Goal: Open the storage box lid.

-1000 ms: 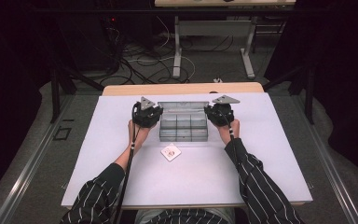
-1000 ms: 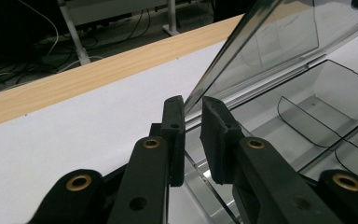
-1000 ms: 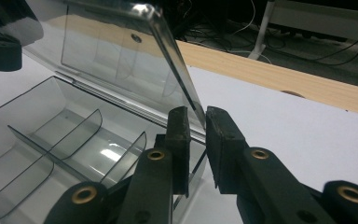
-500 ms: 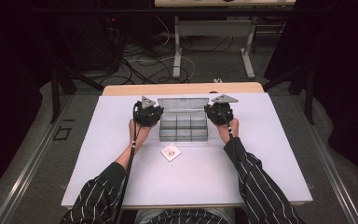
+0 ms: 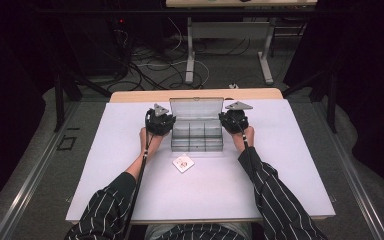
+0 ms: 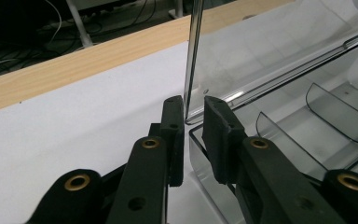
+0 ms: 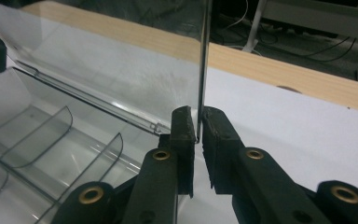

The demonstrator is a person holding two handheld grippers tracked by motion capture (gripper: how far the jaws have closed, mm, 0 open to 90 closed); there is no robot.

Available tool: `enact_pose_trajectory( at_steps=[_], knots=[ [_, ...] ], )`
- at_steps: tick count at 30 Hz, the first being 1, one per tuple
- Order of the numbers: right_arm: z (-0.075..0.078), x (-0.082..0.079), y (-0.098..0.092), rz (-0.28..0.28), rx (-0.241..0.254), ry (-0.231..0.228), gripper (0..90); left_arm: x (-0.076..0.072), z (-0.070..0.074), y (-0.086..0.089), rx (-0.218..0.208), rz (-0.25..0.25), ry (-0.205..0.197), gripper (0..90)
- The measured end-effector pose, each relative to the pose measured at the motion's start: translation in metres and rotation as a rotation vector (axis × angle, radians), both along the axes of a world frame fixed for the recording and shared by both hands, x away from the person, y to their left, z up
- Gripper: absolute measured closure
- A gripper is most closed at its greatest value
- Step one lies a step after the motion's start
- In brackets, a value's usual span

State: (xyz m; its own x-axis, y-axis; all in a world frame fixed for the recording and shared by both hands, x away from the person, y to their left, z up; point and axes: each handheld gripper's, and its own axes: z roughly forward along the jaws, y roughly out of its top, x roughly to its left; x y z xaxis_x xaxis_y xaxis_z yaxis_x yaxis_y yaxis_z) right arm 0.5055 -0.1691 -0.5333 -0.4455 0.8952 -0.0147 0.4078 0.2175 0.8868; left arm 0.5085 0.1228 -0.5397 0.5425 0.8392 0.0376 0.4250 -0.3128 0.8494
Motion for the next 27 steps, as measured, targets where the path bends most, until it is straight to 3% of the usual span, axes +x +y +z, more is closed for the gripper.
enact_pose_trajectory(
  at_steps=[7, 17, 20, 24, 27],
  knots=[
    [-0.002, 0.001, 0.001, 0.000, -0.029, 0.006, 82.3, 0.003, -0.001, 0.001, 0.000, 0.016, -0.001, 76.1],
    [-0.007, 0.006, -0.002, -0.026, -0.022, 0.019, 79.2, 0.006, 0.000, 0.001, -0.008, 0.037, 0.009, 72.3],
    [-0.004, 0.004, -0.003, -0.022, -0.028, 0.035, 72.8, 0.004, 0.002, 0.001, -0.001, 0.044, 0.024, 60.5],
    [0.005, -0.002, -0.004, 0.016, -0.067, 0.096, 52.6, -0.004, 0.007, 0.005, 0.013, 0.023, 0.093, 39.6],
    [0.011, -0.008, -0.005, 0.039, -0.001, 0.140, 42.5, -0.017, 0.010, 0.008, 0.026, -0.007, 0.109, 29.6]
  ],
)
